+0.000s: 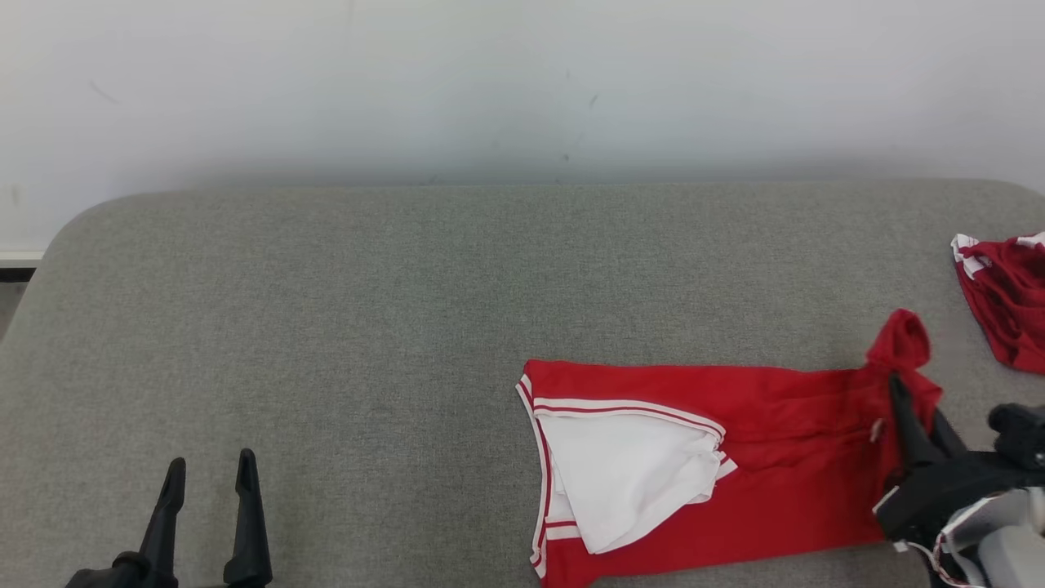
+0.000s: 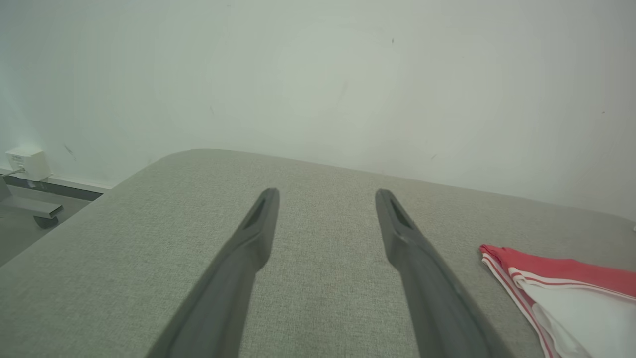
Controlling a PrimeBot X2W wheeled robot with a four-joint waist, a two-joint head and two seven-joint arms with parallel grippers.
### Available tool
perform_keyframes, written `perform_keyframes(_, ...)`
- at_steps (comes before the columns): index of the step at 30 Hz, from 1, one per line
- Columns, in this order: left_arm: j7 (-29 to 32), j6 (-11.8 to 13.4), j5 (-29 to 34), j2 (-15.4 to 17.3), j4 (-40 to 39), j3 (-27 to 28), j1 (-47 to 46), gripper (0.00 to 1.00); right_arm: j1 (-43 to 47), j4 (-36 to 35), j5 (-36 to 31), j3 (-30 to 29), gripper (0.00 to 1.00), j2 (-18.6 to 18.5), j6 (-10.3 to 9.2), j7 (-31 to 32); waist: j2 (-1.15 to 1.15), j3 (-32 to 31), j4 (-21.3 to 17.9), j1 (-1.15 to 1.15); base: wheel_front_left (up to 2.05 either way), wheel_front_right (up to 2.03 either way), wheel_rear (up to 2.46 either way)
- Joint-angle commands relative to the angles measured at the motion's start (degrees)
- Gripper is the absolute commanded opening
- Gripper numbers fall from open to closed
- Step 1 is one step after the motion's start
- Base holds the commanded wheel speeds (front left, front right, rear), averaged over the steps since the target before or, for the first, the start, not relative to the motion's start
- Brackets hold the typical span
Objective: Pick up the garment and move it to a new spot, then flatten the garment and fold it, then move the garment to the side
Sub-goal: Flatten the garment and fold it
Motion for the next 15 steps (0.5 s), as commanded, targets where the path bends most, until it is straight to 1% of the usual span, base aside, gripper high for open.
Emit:
perform_keyframes(1,-0.01,0.19,-0.43,-0.01,0.03,-0.06,0.6,1.0,0.45,-1.24,-0.47,0.37,0.0,0.71,-0.17,0.23,0.0,0.05,0.13,0.0,0.0,0.0,0.0)
perform_keyframes(6,-0.01,0.37,-0.68,-0.01,0.43,-0.87,0.03,1.0,2.09,-8.67,-1.74,3.73,0.0,5.85,-0.17,3.11,0.0,0.44,1.05,0.0,0.0,0.0,0.0)
perform_keyframes(7,-0.01,0.38,-0.75,-0.01,0.61,-1.3,-0.28,1.0,2.53,-11.04,-2.21,4.82,0.0,8.05,-0.17,4.12,0.0,0.63,1.54,0.0,0.0,0.0,0.0)
perform_keyframes(8,-0.01,0.39,-0.77,-0.01,0.72,-1.43,-0.45,1.0,2.73,-12.06,-2.46,5.5,0.0,9.04,-0.17,4.65,0.0,0.73,1.76,0.0,0.0,0.0,0.0)
perform_keyframes(11,-0.01,0.47,-0.83,0.0,1.06,-1.72,-0.86,1.0,3.28,-14.19,-3.01,8.13,0.0,11.97,-0.17,6.03,0.0,0.95,2.48,0.0,0.0,0.0,0.0)
perform_keyframes(15,-0.01,0.61,-1.03,-0.01,1.34,-2.29,-1.45,1.0,3.14,-15.13,-3.63,11.19,0.0,14.99,-0.17,6.99,0.0,1.15,3.46,0.0,0.0,0.0,0.0)
